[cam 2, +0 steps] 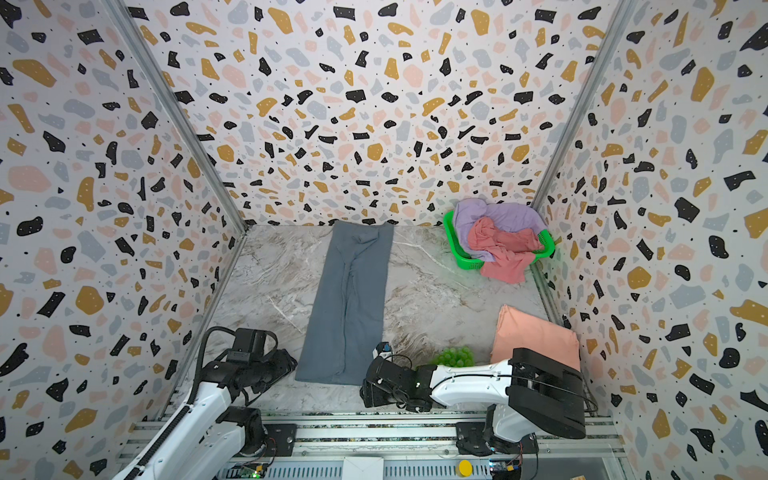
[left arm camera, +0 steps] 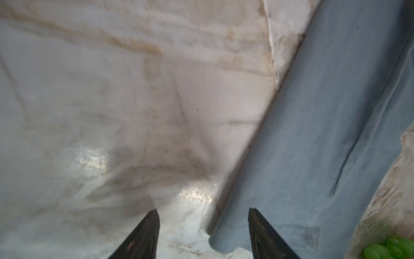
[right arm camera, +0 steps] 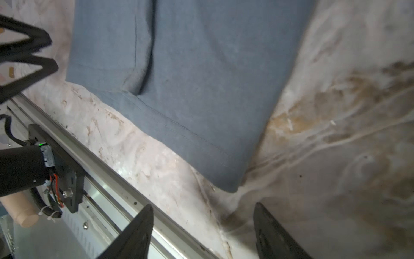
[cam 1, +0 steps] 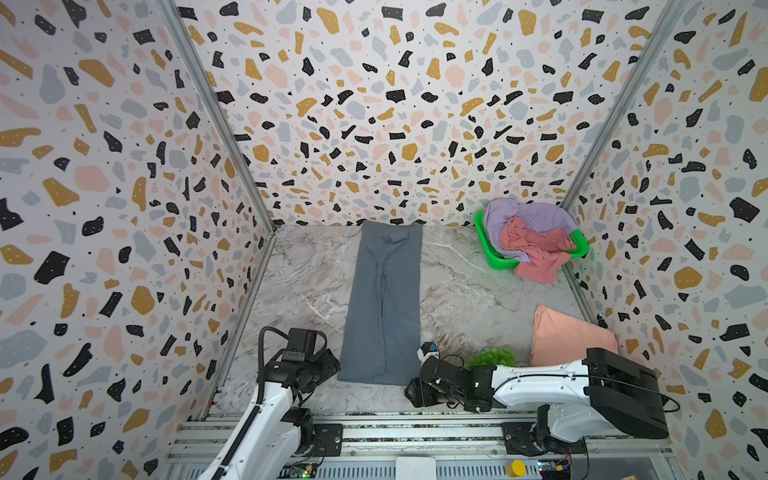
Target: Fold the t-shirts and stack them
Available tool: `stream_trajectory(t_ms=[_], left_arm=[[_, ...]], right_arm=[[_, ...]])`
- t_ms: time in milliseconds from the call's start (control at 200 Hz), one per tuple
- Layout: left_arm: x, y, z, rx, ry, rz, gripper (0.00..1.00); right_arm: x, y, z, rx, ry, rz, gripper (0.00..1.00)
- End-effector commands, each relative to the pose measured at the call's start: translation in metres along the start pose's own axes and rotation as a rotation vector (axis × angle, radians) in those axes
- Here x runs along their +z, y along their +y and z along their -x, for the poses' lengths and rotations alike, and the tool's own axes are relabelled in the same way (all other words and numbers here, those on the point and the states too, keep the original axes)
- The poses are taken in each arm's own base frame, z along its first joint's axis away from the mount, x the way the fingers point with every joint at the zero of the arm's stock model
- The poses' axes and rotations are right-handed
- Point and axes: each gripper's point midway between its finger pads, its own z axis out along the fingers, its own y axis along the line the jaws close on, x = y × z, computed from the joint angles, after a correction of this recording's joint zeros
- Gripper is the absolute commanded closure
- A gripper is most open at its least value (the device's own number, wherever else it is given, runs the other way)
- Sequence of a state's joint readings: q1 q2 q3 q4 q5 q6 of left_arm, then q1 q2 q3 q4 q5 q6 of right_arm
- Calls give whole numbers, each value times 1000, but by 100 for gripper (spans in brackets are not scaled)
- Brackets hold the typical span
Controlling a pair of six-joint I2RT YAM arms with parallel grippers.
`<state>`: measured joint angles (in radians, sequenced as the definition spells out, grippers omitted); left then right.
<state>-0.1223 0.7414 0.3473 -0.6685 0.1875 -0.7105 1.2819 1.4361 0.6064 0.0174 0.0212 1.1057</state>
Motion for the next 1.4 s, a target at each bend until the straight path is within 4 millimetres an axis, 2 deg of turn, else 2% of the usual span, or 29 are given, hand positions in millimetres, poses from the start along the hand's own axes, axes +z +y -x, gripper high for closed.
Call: stream_trajectory(t_ms=[0, 95, 205, 305, 456, 546, 661, 746, 766, 791, 901, 976, 1091, 1217, 1317, 1392], left_arm=[[3, 1, -21, 26, 80, -17, 36], [7, 3, -32, 34, 110, -26, 36], [13, 6, -44, 40, 148, -41, 40], [15, 3, -41, 27, 128, -58, 46], [21, 1, -39, 12, 120, -78, 57], [24, 0, -41, 11, 129, -87, 65], [24, -1, -40, 10, 123, -95, 79], [21, -4, -38, 17, 115, -103, 93], [19, -4, -38, 22, 114, -98, 100], [17, -4, -37, 27, 112, -97, 100], [0, -5, -35, 74, 101, -60, 100], [-11, -17, -33, 89, 92, -91, 100], [-34, -44, -12, 95, 10, -164, 100], [-59, -84, 25, 114, -81, -240, 100], [-64, -121, 55, 147, -112, -296, 100], [-56, -148, 82, 189, -126, -307, 100]], right_arm=[[2, -11, -2, 44, -5, -41, 28], [0, -12, -2, 61, -11, -38, 28], [-3, -15, -5, 95, -10, -27, 27], [-2, -24, -6, 124, -21, -44, 28], [9, -31, -4, 163, -21, -38, 32], [18, -33, -5, 165, 0, -64, 45], [29, -39, -11, 177, 25, -99, 75], [32, -39, -9, 179, 16, -96, 91], [31, -38, -9, 178, 14, -97, 95], [29, -36, -8, 173, 7, -97, 100], [10, -24, 0, 137, -41, -106, 100], [-7, -19, 8, 96, -88, -139, 100], [-32, -6, 30, 46, -168, -132, 100], [-48, 12, 69, 8, -237, -99, 100], [-57, 15, 110, -5, -298, -103, 100], [-59, 14, 150, -16, -344, -80, 100]])
